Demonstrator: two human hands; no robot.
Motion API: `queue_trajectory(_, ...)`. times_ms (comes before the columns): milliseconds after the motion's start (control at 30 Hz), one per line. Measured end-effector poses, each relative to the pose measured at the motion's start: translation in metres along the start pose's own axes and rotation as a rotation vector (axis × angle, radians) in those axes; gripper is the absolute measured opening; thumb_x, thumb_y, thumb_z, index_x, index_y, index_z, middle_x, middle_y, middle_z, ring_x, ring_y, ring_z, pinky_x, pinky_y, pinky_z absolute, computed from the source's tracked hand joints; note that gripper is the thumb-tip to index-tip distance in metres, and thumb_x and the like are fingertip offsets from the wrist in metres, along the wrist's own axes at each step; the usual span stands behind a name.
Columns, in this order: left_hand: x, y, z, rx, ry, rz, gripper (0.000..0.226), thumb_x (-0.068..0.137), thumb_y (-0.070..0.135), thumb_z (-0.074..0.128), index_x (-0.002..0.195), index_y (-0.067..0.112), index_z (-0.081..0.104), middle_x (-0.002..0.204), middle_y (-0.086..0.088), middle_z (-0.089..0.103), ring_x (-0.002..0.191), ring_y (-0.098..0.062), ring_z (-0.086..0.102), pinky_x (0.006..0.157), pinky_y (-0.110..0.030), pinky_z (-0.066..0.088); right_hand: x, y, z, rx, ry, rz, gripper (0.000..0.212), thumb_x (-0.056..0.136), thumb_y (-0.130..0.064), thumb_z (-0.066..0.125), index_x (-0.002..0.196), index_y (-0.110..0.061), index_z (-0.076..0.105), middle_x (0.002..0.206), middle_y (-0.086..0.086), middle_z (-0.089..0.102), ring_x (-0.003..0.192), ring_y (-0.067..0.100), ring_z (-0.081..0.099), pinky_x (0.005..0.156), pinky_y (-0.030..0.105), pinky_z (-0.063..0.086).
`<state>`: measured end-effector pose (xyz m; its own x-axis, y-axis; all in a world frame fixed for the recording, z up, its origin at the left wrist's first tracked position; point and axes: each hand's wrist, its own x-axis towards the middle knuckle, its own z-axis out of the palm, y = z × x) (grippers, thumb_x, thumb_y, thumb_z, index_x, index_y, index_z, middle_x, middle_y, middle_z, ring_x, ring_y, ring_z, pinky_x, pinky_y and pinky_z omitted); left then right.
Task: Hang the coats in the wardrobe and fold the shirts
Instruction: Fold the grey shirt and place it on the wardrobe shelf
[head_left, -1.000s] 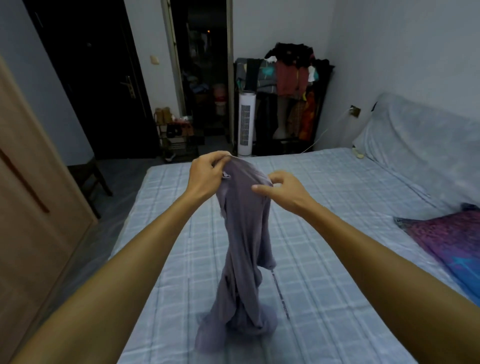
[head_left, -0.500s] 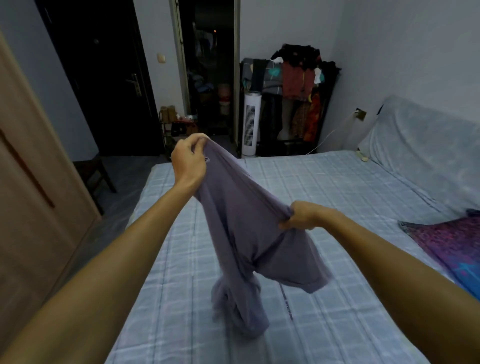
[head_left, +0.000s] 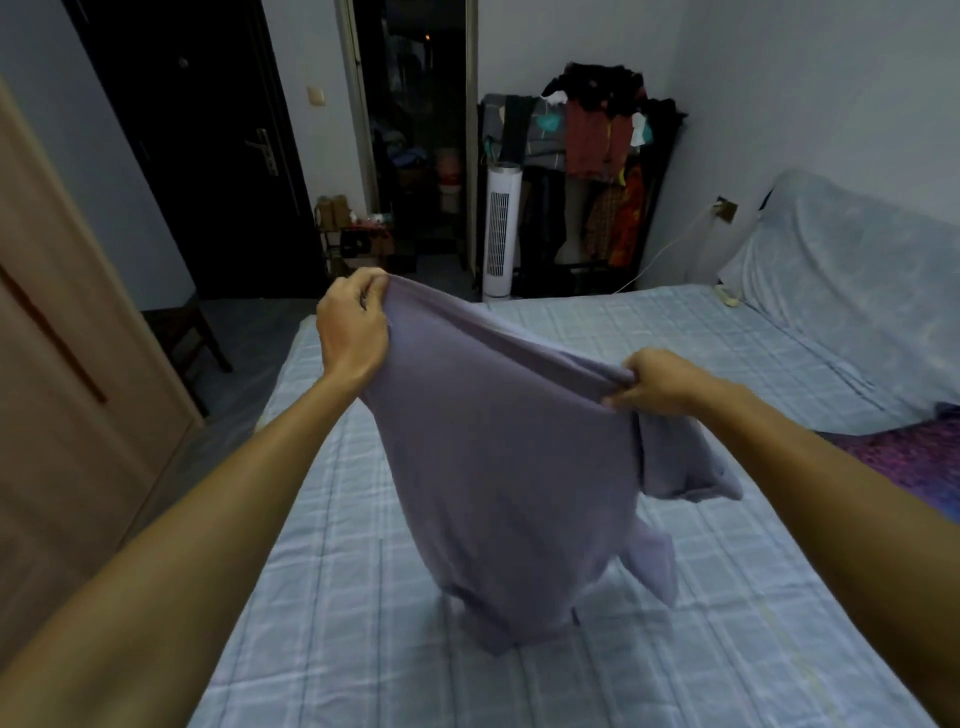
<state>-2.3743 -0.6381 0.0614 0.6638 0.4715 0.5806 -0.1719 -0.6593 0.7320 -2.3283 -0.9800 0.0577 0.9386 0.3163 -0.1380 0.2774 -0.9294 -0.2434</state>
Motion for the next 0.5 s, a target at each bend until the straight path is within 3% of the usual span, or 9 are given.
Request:
queue_trajectory(67, 0.000, -0.009, 0.009, 0.010, 0.015, -0.060, 0.023, 0.098, 0.023, 0.044, 0.097, 0.018, 0.066, 0.092, -0.004, 0.064, 0.085, -0.017, 0.057, 0.074, -0.028, 0.042, 0.005, 0.014, -0.001, -0.118, -0.002, 0.053, 0.012, 0.081, -0.026, 0.068, 0.085, -0.015, 0.065, 0.091, 0.011, 0.067, 0.084, 0.027, 0.060, 0.068, 0.031, 0.044)
queue_trajectory(133, 0.003, -0.019, 0.017, 0.048, 0.009, -0.121, 0.024, 0.098, 0.023, 0.044, 0.099, 0.017, 0.066, 0.095, -0.007, 0.065, 0.088, -0.021, 0.058, 0.073, -0.029, 0.042, 0.011, 0.028, 0.000, -0.096, 0.107, 0.103, 0.012, 0.084, -0.017, 0.059, 0.093, -0.013, 0.066, 0.097, 0.013, 0.067, 0.086, 0.031, 0.060, 0.066, 0.032, 0.043)
queue_trajectory(267, 0.018, -0.028, 0.033, 0.122, -0.051, -0.135, 0.025, 0.099, 0.027, 0.042, 0.102, 0.020, 0.066, 0.099, -0.010, 0.063, 0.089, -0.023, 0.057, 0.072, -0.030, 0.041, 0.027, 0.040, 0.007, -0.028, 0.309, 0.212, 0.018, 0.082, -0.008, 0.050, 0.091, -0.018, 0.063, 0.093, 0.010, 0.064, 0.087, 0.032, 0.058, 0.063, 0.033, 0.038)
queue_trajectory(500, 0.048, -0.024, 0.082, 0.073, -0.022, -0.271, 0.023, 0.099, 0.021, 0.043, 0.094, 0.018, 0.065, 0.088, -0.001, 0.062, 0.072, -0.009, 0.053, 0.068, -0.028, 0.038, 0.089, 0.051, 0.007, 0.199, 0.432, 0.309, 0.022, 0.079, 0.000, 0.046, 0.080, -0.013, 0.064, 0.083, 0.016, 0.065, 0.071, 0.032, 0.053, 0.061, 0.033, 0.039)
